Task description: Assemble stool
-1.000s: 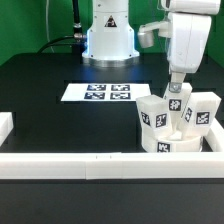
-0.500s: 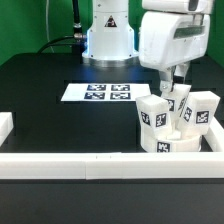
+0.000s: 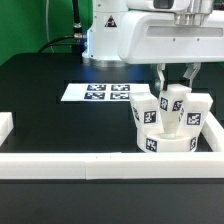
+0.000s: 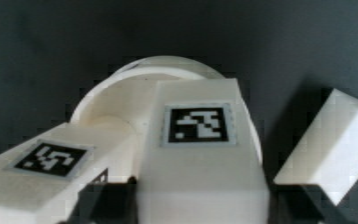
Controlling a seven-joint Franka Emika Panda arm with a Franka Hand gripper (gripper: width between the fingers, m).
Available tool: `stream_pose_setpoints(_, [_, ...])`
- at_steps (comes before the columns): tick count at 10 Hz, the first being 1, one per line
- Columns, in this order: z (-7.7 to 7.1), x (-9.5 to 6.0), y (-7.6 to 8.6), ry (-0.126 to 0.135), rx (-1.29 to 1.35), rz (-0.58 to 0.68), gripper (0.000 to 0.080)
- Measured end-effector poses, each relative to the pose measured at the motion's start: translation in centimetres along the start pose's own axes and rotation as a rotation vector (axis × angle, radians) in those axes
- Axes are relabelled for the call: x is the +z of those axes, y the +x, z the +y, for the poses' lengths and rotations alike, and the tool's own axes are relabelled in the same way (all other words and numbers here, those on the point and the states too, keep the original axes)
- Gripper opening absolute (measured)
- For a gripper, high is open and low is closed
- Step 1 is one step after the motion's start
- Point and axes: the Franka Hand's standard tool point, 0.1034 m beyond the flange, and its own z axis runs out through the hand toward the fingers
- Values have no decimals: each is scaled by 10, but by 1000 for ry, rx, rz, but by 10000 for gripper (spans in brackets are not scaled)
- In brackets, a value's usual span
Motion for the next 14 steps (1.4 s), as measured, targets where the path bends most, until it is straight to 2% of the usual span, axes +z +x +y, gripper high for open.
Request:
stream_pose_setpoints(4, [-2,0,1,22,308,4,334])
stream_pose_setpoints(7, [-4,0,0,53,639,-4,334])
stream_pose_setpoints(11, [-19,-1,3,87,1060,-23,334])
stream_pose_setpoints(14, [-24,-1,5,95,1251,-32,334])
